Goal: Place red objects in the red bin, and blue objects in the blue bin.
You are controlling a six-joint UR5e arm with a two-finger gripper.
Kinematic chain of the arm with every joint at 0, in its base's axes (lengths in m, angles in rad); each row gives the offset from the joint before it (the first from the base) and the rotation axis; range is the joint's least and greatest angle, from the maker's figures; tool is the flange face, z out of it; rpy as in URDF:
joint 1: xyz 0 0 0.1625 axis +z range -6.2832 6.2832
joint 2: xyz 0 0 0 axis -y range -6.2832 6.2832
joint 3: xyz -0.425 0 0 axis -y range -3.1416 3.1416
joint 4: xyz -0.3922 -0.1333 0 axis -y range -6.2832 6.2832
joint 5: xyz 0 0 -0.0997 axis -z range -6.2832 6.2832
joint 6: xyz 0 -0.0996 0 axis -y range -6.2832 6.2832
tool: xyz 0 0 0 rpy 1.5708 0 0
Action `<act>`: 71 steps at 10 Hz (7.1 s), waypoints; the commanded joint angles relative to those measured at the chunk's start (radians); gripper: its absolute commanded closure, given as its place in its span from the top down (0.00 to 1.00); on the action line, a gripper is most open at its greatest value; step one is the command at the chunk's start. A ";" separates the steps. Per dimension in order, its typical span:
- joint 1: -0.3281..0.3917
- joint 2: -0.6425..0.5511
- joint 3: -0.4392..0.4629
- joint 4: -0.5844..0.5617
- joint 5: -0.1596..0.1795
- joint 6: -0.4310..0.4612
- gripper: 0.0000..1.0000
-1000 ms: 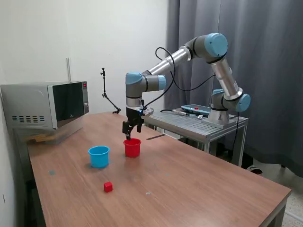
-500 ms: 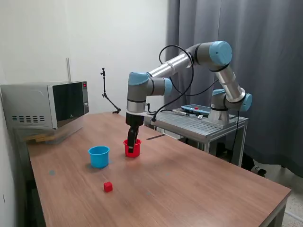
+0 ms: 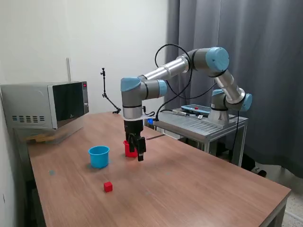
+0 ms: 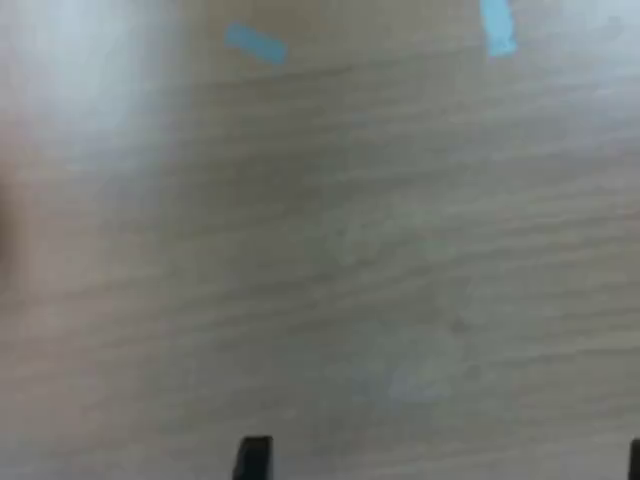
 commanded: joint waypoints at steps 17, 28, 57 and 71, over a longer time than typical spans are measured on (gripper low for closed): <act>0.001 0.280 -0.346 -0.097 0.009 -0.120 1.00; 0.005 0.295 -0.358 -0.145 0.079 -0.118 1.00; -0.045 -0.088 0.064 -0.033 -0.211 0.186 0.00; -0.196 -0.312 0.568 -0.295 -0.178 0.397 0.00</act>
